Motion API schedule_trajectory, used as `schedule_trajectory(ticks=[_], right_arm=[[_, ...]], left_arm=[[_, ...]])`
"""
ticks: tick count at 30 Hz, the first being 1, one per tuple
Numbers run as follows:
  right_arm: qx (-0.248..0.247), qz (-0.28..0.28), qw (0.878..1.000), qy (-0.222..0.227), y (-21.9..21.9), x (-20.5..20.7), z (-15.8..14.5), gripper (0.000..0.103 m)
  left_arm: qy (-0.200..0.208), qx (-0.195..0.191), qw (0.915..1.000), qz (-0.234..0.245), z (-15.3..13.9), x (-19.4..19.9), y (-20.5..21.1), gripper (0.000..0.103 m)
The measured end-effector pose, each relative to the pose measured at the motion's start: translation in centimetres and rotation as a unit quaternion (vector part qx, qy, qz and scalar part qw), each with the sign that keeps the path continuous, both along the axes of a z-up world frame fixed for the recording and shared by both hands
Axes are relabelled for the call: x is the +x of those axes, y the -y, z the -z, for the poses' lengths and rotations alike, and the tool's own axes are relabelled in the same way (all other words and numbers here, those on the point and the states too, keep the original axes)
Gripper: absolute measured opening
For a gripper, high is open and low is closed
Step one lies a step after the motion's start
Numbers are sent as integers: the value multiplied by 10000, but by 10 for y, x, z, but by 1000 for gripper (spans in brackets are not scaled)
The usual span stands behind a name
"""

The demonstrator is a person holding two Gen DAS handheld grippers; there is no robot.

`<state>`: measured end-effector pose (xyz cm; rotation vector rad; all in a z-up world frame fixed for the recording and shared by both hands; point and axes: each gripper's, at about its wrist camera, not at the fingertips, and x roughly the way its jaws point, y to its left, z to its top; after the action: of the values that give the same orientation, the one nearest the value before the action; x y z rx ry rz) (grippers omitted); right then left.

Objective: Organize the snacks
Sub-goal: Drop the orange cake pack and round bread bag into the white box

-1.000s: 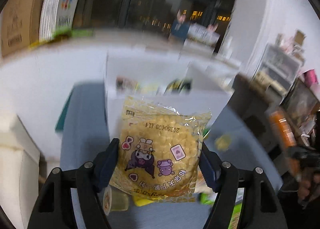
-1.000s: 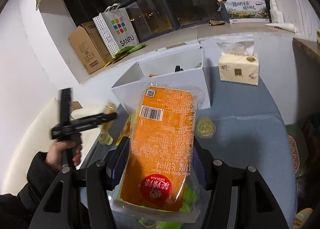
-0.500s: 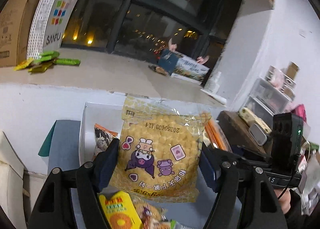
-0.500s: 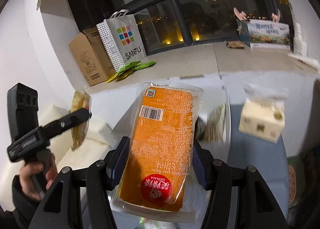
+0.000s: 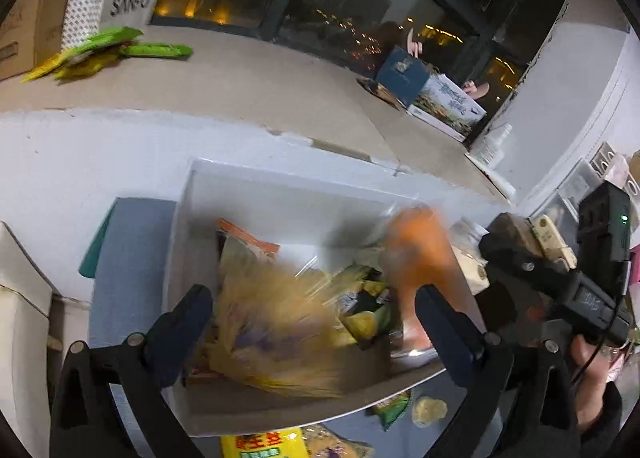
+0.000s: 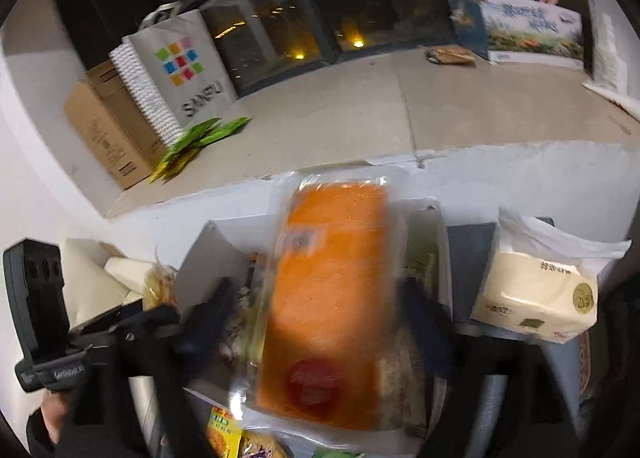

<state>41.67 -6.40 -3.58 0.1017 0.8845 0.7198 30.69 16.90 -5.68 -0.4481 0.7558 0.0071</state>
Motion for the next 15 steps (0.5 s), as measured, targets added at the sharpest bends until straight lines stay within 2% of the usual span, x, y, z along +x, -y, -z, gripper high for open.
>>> schedule_trajectory(ticks=[1, 3, 8, 12, 15], right_arm=[[22, 54, 10000, 54, 2, 0, -1, 103], [100, 60, 9998, 159, 7, -4, -3, 103], [83, -13, 9988, 488, 15, -23, -18, 103], [-155, -408, 9944, 960, 19, -56, -35, 103], [-338, -704, 9865, 1436, 28, -92, -46, 103]], left_arm=[[11, 69, 10000, -6, 0, -3, 0, 103], [-5, 148, 9999, 0, -1, -8, 2, 103], [260, 499, 9984, 49, -20, -31, 14, 103], [717, 871, 9934, 196, -46, -70, 33, 103], [1046, 1143, 9877, 214, -63, -106, 49, 103]])
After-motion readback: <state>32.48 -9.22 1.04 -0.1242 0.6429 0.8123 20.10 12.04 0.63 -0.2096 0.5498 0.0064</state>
